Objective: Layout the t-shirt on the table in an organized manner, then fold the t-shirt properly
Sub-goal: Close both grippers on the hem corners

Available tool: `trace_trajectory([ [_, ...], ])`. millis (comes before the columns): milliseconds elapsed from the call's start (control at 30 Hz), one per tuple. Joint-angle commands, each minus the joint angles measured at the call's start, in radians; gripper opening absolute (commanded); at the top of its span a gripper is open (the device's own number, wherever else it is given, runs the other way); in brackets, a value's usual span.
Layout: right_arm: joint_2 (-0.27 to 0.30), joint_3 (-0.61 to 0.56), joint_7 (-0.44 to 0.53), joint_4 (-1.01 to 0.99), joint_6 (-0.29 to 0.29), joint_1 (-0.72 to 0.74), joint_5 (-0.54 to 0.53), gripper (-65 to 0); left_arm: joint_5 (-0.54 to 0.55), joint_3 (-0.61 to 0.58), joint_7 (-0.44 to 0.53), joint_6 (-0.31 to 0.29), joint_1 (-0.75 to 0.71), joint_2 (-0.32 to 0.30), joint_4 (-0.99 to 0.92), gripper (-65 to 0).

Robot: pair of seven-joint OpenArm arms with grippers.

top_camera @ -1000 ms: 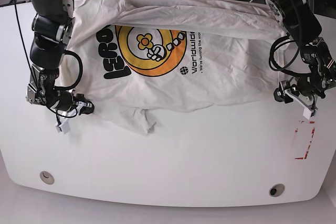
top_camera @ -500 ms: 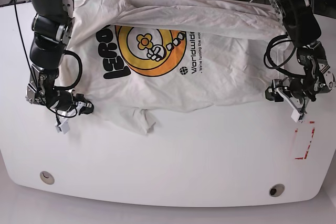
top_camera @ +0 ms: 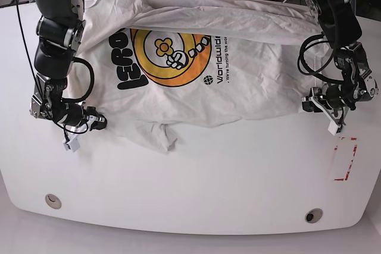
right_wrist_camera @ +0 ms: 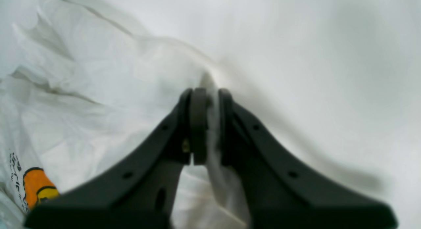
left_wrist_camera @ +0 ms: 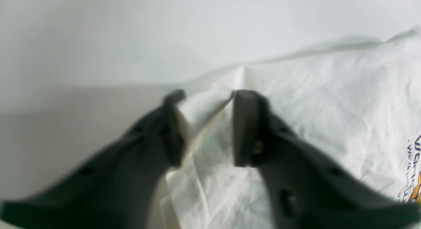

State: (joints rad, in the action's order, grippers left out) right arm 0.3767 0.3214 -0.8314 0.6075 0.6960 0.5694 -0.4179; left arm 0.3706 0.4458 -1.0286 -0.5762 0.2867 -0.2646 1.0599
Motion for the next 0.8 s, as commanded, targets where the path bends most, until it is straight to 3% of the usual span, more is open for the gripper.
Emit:
trace_trajectory([
  [0,0.017,0.005,0.011,0.016,0.002,0.033,-0.011,-59.1,-0.022,-0.003,-0.048,0.002,0.003,-0.003,0.001,-55.6],
  [267,0.017,0.005,0.011,0.018,0.002,0.033,-0.011,-59.5,-0.020,-0.002,-0.034,0.002,0.015,-0.003,0.012,-59.6],
  [367,0.018,0.005,0.010,0.018,0.002,0.034,-0.011,-62.5,-0.020,-0.002,-0.022,0.002,0.029,-0.002,0.066,-62.6],
  [767,0.037,0.006,-0.073,0.101,0.002,0.068,-0.012,-65.0,-0.020,-0.002,-0.026,0.002,0.039,0.000,0.262,-63.5],
])
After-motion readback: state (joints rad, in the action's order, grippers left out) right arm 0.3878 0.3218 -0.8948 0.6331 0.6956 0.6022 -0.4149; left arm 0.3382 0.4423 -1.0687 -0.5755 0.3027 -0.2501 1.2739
